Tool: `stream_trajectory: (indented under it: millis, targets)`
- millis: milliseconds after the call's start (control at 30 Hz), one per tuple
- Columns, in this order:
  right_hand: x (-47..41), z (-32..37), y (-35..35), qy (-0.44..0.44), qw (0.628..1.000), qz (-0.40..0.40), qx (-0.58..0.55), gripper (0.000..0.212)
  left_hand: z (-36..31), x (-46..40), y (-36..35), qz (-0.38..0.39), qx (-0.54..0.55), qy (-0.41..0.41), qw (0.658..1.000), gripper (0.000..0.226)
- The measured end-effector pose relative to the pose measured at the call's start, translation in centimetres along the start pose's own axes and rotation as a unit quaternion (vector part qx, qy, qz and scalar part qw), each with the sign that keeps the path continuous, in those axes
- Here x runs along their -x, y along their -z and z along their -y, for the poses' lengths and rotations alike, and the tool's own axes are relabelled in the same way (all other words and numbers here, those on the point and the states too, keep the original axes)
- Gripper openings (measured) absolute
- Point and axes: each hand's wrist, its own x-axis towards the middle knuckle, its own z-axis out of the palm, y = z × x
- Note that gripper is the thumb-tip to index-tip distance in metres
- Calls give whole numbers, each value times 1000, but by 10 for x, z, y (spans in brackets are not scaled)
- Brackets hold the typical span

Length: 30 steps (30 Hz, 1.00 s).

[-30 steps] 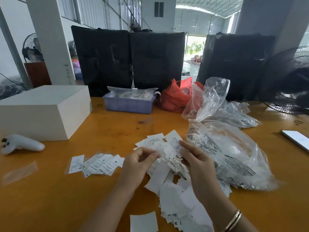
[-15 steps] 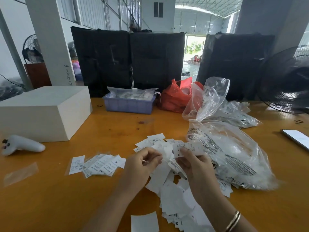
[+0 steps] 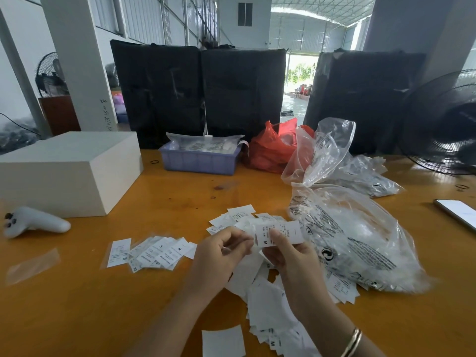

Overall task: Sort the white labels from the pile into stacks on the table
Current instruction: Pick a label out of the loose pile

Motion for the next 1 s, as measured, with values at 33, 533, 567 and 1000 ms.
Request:
stream_trajectory:
  millis: [33,533,567,1000]
  targets:
    - [-1,0,0,-1,1000,-1,-1,44,0,0,0,0,1,0,1000,11]
    - [1,2,-1,9,999,3,-40,37,3,-2,-1,-1,13,-1,1000,12]
    - [2,2,-2,9,999,4,-30,39,3,-2,-1,-1,15,-1,1000,11]
    - [2,1,-2,-6,1000,-16,-23,21,2,0,-1,-19,-6,-10,1000,11]
